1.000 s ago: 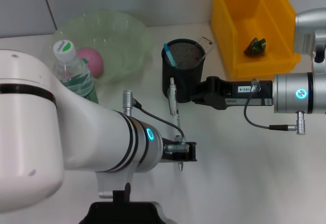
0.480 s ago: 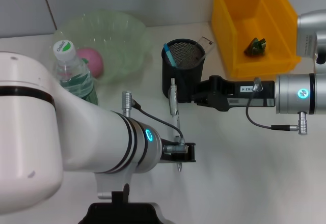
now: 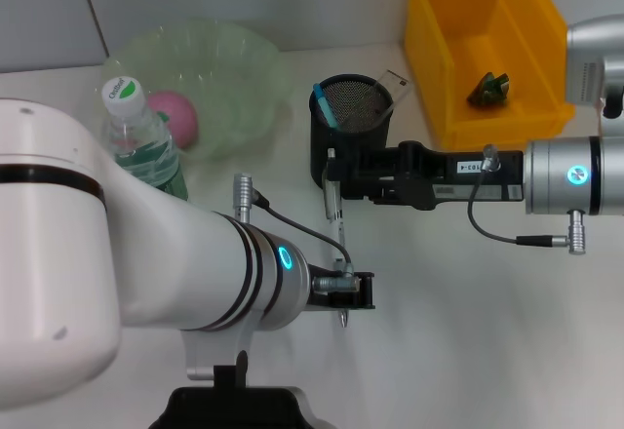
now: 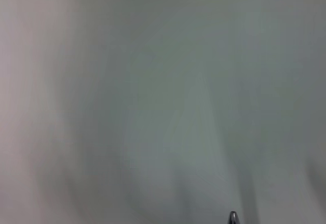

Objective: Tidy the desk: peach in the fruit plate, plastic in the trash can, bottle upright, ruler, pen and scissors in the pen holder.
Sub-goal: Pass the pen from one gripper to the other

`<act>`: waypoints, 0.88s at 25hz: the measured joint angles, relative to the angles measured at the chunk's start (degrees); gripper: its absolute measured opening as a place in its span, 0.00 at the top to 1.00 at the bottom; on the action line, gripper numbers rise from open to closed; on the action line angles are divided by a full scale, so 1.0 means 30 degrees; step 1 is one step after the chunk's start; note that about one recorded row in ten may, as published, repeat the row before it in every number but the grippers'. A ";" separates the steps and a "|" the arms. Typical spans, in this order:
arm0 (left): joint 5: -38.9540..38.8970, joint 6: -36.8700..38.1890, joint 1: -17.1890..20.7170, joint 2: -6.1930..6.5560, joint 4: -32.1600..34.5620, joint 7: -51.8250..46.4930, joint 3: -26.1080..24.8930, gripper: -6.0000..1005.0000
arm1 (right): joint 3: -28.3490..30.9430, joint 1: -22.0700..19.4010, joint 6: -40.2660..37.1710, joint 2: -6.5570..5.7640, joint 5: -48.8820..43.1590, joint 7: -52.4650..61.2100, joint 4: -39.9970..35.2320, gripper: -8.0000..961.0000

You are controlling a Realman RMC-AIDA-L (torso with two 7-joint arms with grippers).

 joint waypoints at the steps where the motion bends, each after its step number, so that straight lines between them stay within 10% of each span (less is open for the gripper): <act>1: 0.0000 0.0000 0.0001 0.0001 -0.0001 0.0000 -0.0005 0.88 | -0.0047 0.0043 0.0000 -0.0012 0.0000 0.0012 0.0000 0.70; 9: -0.0001 0.0000 0.0084 0.0000 0.0000 0.0000 -0.0012 0.87 | -0.0434 0.0448 0.0181 -0.0041 -0.0235 0.0065 0.0132 0.39; 22: -0.0002 -0.0069 0.0144 0.0000 0.0027 -0.0001 -0.0013 0.88 | -0.0735 0.0652 0.0426 -0.0004 -0.0266 0.0088 0.0124 0.42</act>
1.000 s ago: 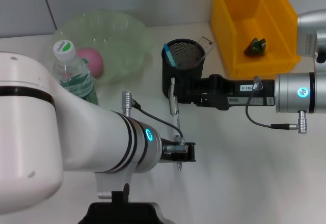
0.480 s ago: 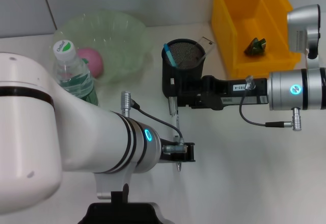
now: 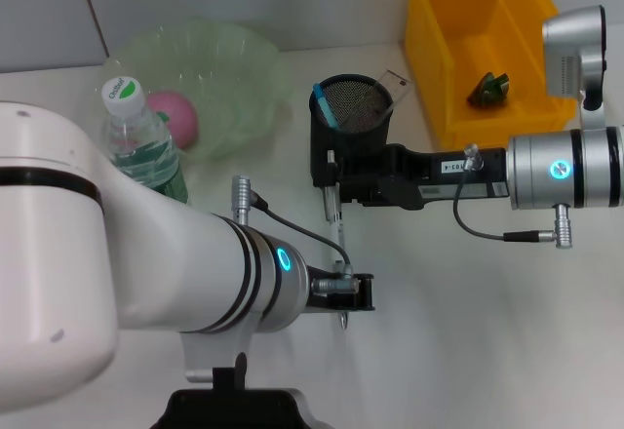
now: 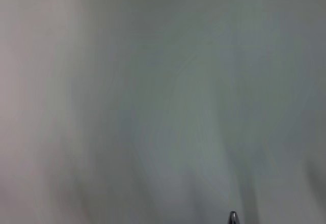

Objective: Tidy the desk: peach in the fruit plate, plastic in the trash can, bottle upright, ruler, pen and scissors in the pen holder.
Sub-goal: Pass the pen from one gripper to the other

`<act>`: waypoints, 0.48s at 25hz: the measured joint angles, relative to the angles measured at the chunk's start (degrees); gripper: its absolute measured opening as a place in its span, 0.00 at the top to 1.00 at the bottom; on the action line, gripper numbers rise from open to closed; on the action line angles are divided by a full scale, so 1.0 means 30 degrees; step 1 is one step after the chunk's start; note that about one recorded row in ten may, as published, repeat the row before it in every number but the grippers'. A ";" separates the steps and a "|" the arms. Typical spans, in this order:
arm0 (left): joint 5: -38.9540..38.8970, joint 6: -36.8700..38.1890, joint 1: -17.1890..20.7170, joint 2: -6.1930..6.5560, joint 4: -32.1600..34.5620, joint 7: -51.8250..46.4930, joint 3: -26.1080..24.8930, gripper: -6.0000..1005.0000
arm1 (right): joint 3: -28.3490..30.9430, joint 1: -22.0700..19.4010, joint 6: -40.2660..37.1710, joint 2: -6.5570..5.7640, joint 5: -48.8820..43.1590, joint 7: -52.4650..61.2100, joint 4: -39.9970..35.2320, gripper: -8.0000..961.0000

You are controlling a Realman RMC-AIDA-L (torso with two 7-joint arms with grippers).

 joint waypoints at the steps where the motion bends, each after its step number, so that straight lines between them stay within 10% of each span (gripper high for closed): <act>1: 0.0000 -0.0023 0.0007 0.0000 -0.0006 0.0001 -0.0008 0.88 | -0.0045 0.0002 0.0006 0.0003 -0.0001 0.0004 -0.0002 0.43; 12: 0.0021 -0.0117 0.0033 -0.0021 -0.0028 0.0000 -0.0034 0.87 | -0.0421 0.0232 0.0112 0.0036 -0.0002 0.0087 0.0022 0.63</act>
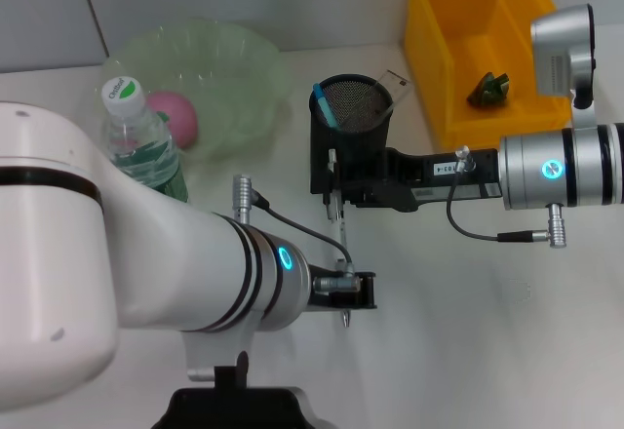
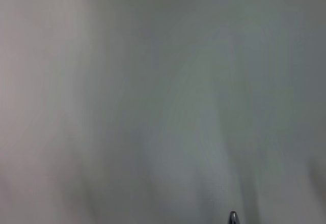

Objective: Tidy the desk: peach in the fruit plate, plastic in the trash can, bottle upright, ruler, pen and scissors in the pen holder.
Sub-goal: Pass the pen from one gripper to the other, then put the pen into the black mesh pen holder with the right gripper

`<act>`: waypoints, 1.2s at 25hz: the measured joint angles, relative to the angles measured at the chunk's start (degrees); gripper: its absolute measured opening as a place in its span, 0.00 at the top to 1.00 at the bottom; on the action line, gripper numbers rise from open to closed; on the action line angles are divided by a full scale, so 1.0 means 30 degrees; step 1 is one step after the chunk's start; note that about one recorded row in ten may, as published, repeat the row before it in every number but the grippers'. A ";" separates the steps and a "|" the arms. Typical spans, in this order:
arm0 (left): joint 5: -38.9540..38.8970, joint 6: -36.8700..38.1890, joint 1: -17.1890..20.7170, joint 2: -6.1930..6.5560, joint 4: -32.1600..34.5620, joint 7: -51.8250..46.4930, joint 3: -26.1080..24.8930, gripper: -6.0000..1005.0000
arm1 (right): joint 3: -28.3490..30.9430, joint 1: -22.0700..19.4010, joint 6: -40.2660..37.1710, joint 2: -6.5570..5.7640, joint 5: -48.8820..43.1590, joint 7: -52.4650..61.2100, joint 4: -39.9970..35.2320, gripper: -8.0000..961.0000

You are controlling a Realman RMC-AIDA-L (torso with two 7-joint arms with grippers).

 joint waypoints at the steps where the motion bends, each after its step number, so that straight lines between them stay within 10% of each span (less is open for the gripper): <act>1: 0.0040 -0.0007 0.0000 -0.0002 0.0000 0.0000 -0.0011 0.87 | -0.0009 0.0000 0.0017 0.0002 0.0000 0.0033 0.0003 0.66; 8: 0.0125 -0.0120 0.0070 -0.0009 0.0008 0.0000 -0.0027 0.87 | -0.0194 -0.0173 -0.0097 0.0104 0.0063 -0.0088 -0.0459 0.80; 30: 0.0293 -0.0558 0.0290 0.0009 0.0416 -0.1111 -0.0046 0.81 | -0.0219 -0.0227 -0.0412 0.0089 0.0183 -0.0341 -0.0729 0.83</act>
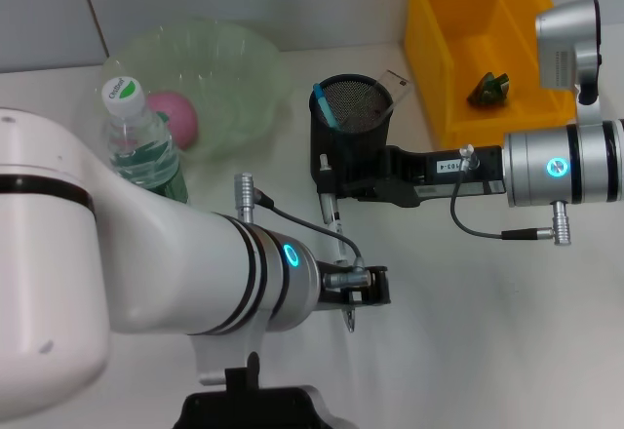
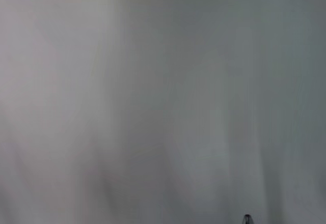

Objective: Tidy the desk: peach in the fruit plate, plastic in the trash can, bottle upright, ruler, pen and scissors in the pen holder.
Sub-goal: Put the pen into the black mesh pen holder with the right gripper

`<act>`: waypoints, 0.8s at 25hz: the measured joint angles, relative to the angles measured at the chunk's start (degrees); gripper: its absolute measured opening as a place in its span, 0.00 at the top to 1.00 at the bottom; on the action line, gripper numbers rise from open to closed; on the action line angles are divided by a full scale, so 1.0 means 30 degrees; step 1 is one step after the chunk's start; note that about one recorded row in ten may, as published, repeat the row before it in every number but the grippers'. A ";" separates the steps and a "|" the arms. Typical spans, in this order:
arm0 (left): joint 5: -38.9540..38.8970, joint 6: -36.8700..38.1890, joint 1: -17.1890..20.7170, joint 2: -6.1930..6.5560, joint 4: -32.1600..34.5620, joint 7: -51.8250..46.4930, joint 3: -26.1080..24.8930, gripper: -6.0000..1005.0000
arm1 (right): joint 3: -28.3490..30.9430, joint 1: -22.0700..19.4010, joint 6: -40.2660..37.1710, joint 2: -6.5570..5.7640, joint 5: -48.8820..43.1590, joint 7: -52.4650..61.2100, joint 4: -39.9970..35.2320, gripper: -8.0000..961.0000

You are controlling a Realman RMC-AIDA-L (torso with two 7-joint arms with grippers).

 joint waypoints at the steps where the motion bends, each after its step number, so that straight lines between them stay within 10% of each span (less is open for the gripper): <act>1: -0.0001 0.0000 0.0001 -0.0003 0.0016 -0.0032 0.0003 0.78 | 0.0002 -0.0001 -0.0001 -0.0001 0.0000 0.0000 0.0000 0.83; 20: 0.0652 -0.0256 0.0835 -0.0020 0.0760 -0.1150 -0.0072 0.27 | 0.0405 -0.0715 0.0794 0.0136 0.0824 -0.0215 -0.0835 0.85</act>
